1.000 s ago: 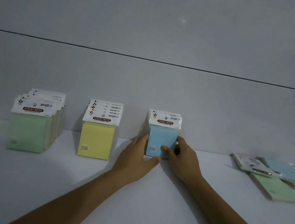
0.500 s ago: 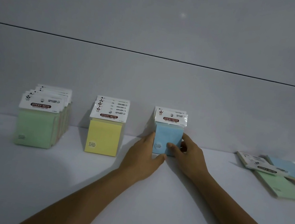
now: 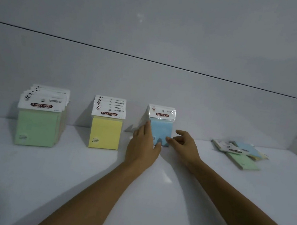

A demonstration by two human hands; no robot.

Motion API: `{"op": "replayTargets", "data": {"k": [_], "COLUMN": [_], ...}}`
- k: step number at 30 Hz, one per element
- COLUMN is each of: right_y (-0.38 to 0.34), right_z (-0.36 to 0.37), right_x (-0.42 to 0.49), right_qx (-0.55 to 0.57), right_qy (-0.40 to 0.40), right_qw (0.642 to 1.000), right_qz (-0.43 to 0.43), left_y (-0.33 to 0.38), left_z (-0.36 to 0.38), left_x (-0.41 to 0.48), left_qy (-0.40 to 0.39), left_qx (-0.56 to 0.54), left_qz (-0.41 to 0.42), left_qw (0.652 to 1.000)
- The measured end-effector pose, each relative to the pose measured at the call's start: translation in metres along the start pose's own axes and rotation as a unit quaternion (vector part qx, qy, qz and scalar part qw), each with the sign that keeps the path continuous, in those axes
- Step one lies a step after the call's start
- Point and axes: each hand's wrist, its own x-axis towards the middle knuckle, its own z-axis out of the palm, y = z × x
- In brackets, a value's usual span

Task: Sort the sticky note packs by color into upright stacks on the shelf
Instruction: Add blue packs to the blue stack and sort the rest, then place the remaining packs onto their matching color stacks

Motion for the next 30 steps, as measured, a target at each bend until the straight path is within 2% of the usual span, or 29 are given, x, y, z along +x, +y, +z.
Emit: {"op": "replayTargets", "data": {"k": [4,8,18,25,30], "right_y": [-0.002,0.001,0.033,0.099,0.138], "right_z": [-0.01,-0.032,-0.126,-0.216,-0.272], "right_x": [-0.029,-0.054,-0.058,-0.034,-0.011], "right_qx": [-0.033,-0.06,-0.122,-0.142,-0.145], "right_qy": [0.032,0.056,0.102,0.096,0.088], "right_qw": [0.999,0.996,0.987,0.985,0.985], "right_qz": [0.016,0.026,-0.001,-0.024,-0.041], "left_y": [0.004,0.007,0.043,0.146,0.206], "left_z": [-0.003,-0.004,0.019,0.095,0.157], "left_x": [-0.007,-0.01,-0.016,-0.018,-0.008], "left_qy": [0.038,0.069,-0.026,-0.081,-0.09], "left_qx": [0.082,0.111,0.229,0.122,0.064], "left_qz": [0.072,0.129,0.275,0.215,0.096], "left_qw": [0.993,0.983,0.933,0.966,0.989]}}
